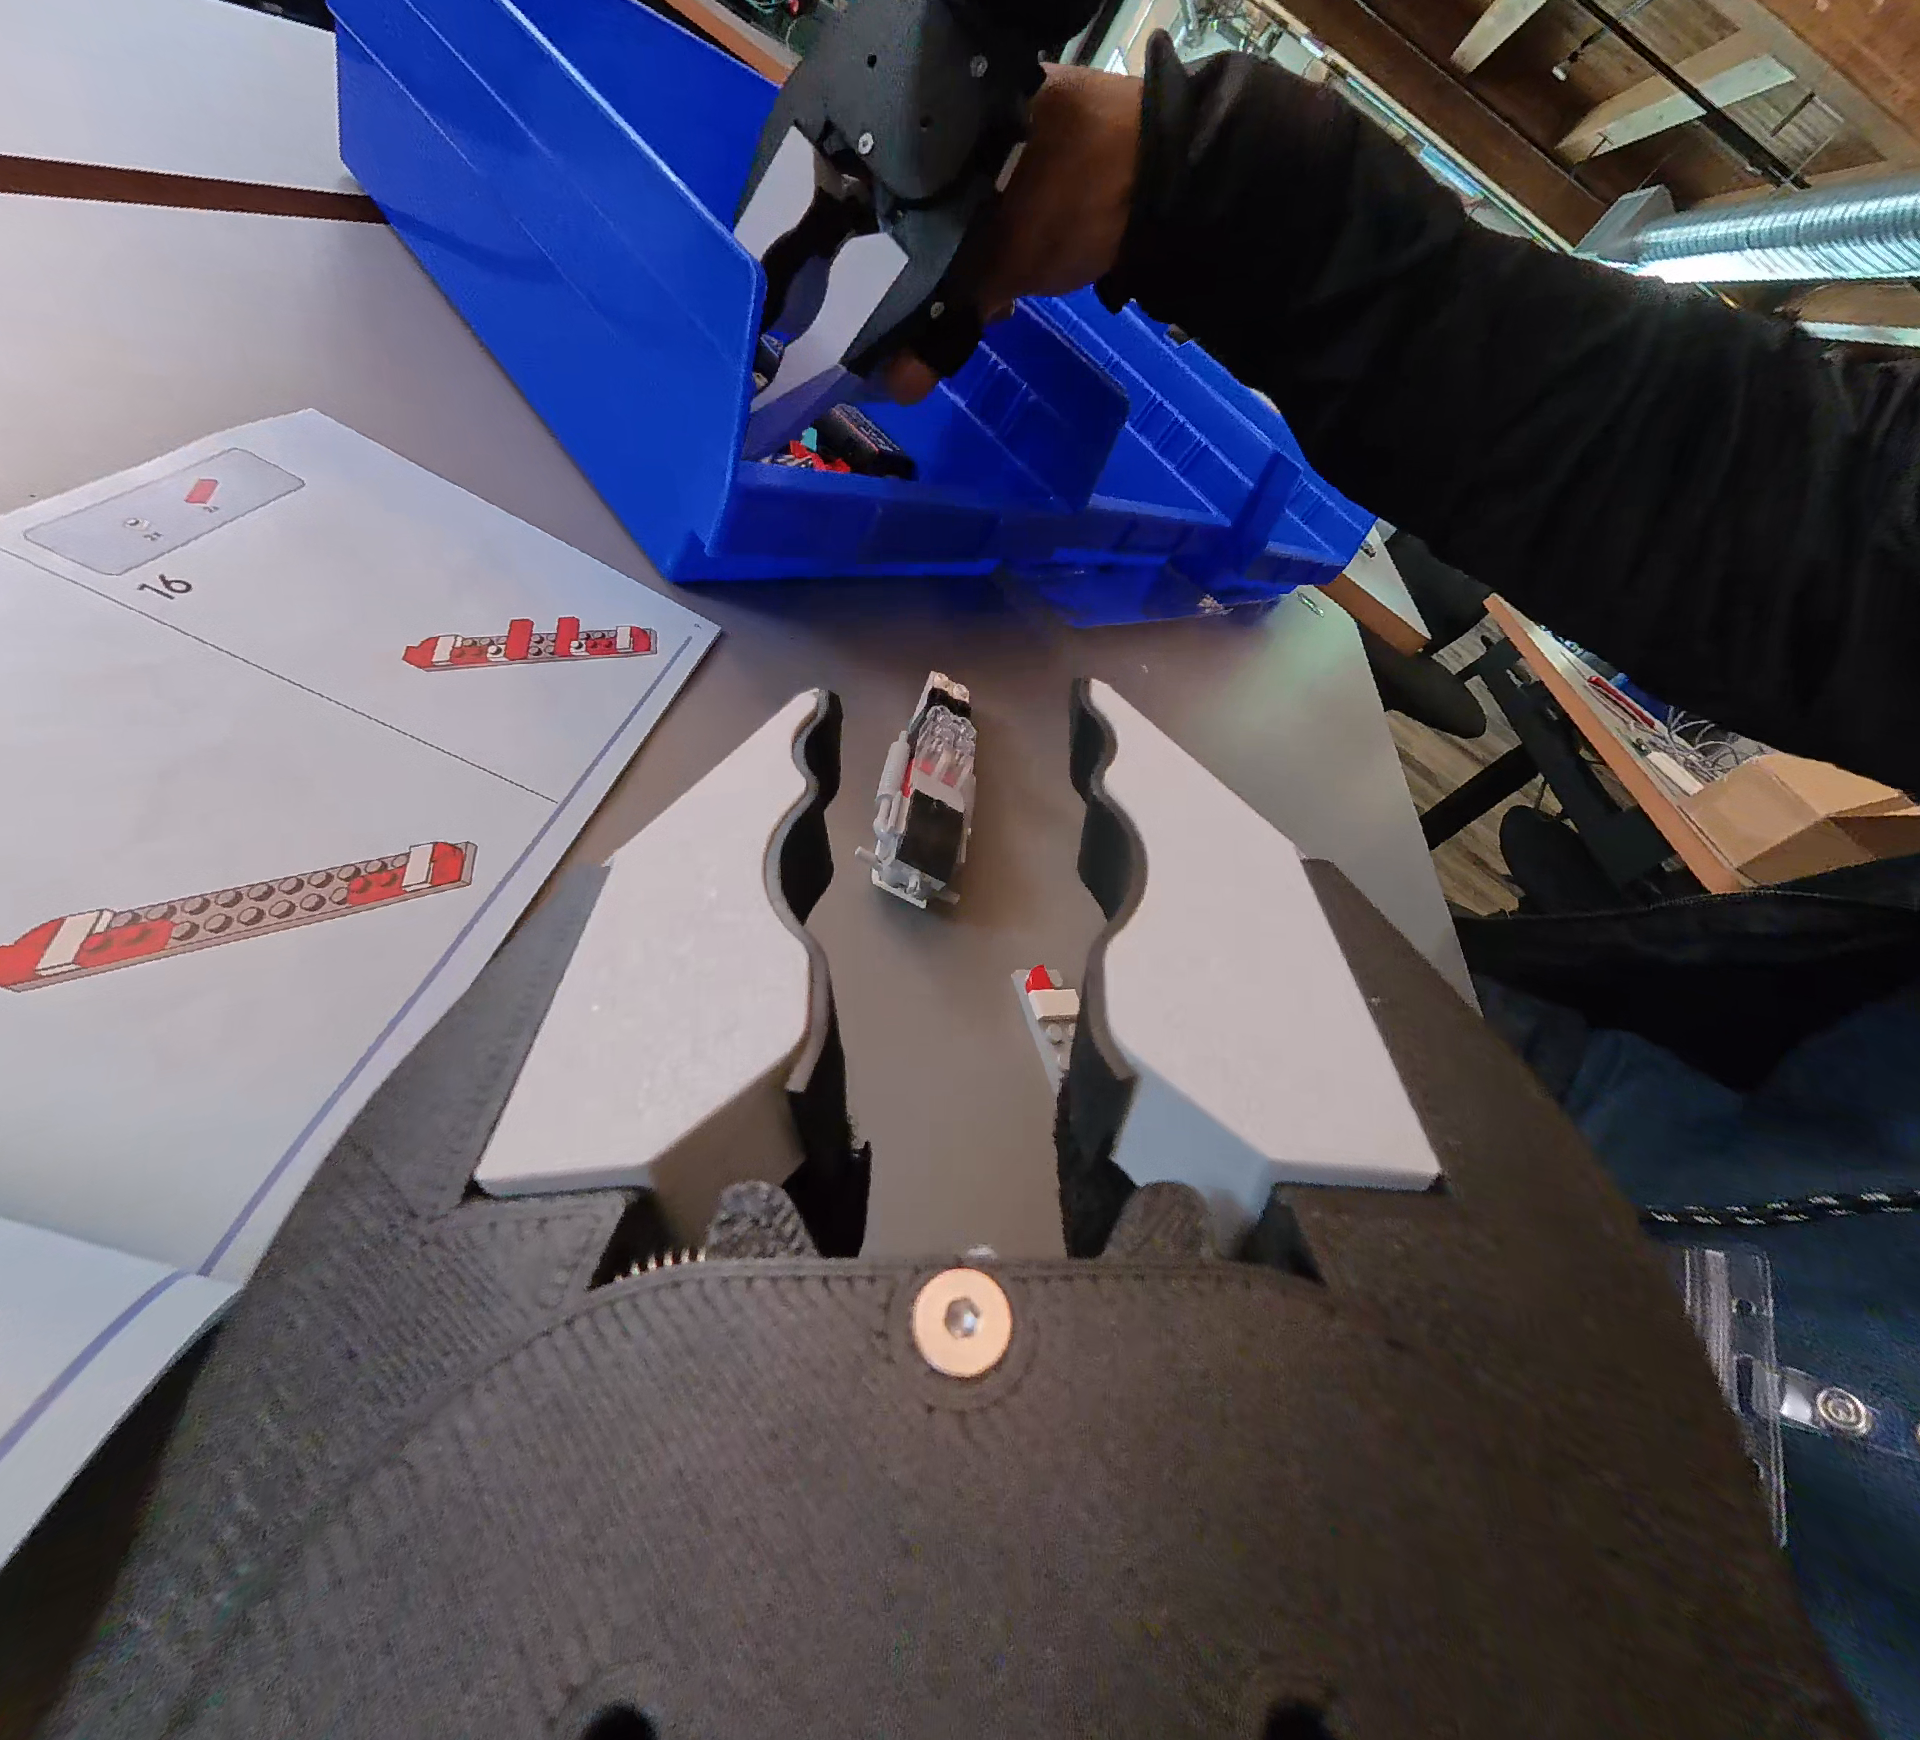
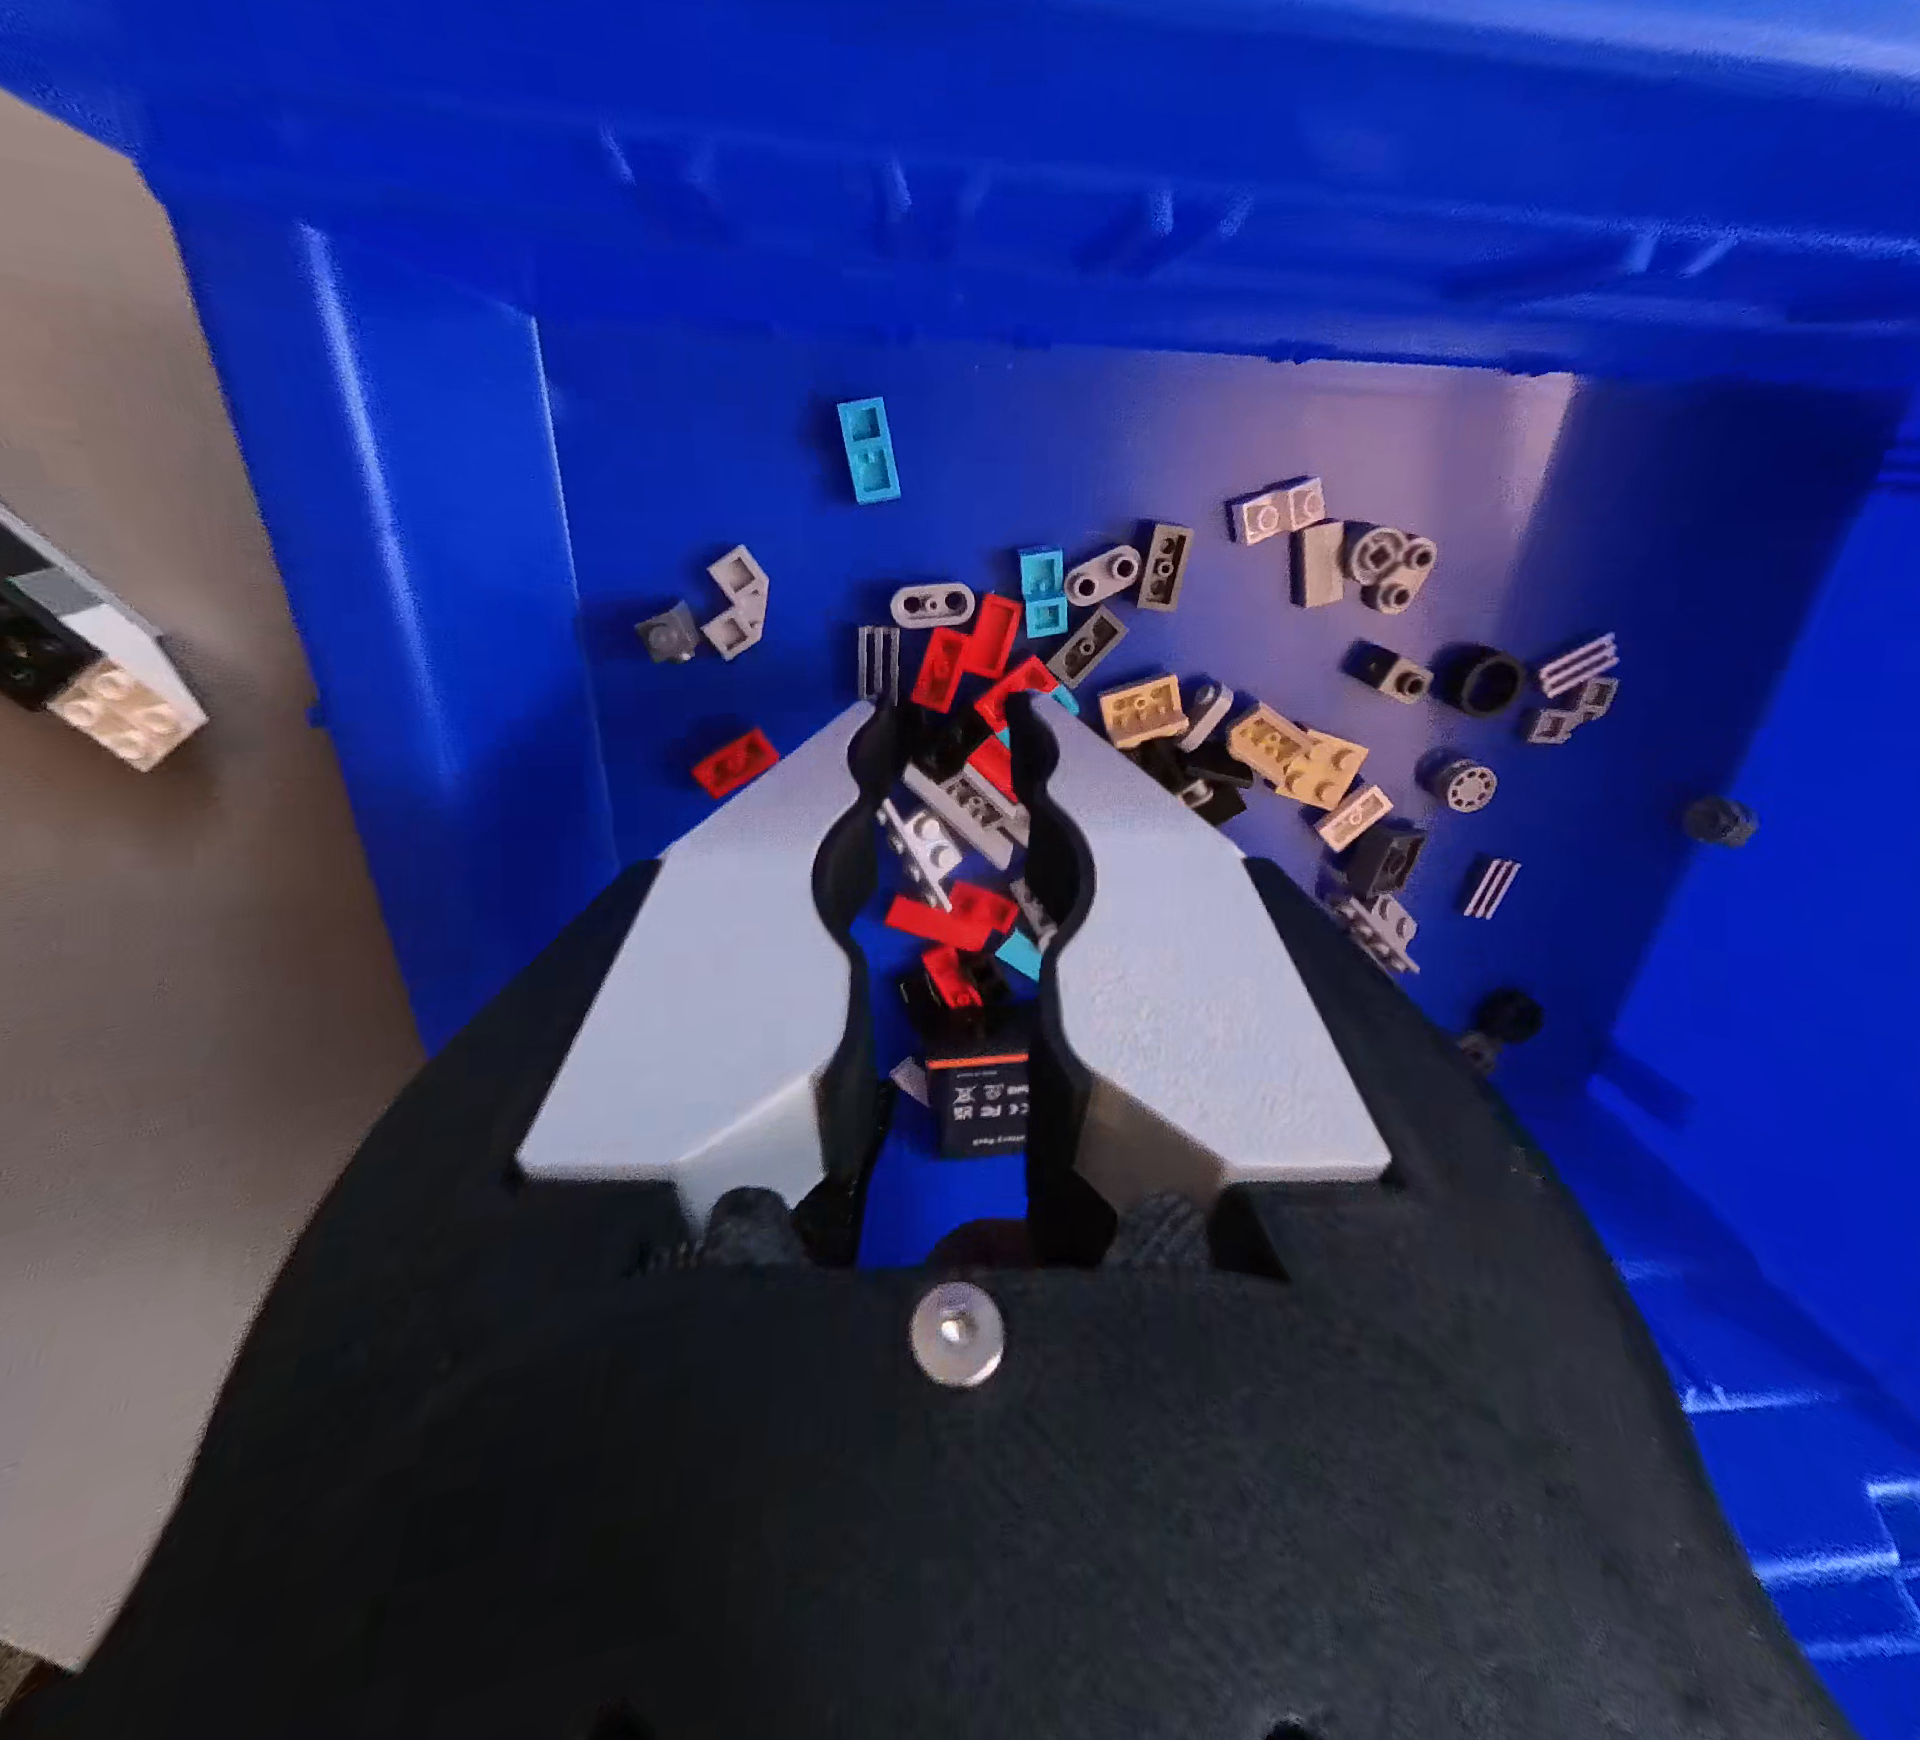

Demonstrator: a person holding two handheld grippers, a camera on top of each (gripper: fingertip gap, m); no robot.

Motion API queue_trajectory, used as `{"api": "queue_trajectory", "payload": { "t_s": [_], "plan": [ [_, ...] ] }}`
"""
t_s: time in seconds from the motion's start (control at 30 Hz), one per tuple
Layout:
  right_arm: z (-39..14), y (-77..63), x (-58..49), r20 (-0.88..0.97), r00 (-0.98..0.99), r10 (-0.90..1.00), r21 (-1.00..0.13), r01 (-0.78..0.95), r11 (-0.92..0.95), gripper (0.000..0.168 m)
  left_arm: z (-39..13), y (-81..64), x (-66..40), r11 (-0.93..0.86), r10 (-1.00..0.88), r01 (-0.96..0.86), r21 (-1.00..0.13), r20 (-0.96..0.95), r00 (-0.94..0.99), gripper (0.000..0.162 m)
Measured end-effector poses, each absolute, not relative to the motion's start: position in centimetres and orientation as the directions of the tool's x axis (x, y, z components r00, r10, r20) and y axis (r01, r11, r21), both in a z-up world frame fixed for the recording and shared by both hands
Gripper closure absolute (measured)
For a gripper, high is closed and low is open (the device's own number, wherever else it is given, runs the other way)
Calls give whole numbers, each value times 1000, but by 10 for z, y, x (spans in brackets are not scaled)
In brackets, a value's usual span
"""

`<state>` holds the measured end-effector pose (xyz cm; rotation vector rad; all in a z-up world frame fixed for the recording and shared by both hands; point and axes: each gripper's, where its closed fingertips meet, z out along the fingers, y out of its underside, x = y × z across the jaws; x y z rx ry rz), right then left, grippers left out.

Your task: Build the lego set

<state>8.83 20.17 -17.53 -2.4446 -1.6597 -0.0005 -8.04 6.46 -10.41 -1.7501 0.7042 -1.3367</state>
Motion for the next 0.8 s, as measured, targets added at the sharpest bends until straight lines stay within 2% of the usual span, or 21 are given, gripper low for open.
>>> {"api": "queue_trajectory", "payload": {
  "t_s": [0.27, 0.47, 0.7, 0.8],
  "plan": [
    [-184, 210, 90, 134, 375, 917, -151, 922, -355, 145, -106, 65, -81, -529, -806, 40, -848, 516, 290, 117],
    [-174, 207, 85, 146, 357, 922, -199, 924, -327, 168, -106, 65, -81, -530, -806, 40, -847, 517, 289, 118],
    [-148, 197, 81, 126, 392, 911, -310, 888, -339, 168, -106, 65, -80, -528, -807, 35, -848, 515, 289, 118],
    [-149, 202, 88, 174, 379, 909, -286, 903, -321, 167, -107, 64, -80, -528, -808, 29, -849, 513, 290, 118]
  ]
}}
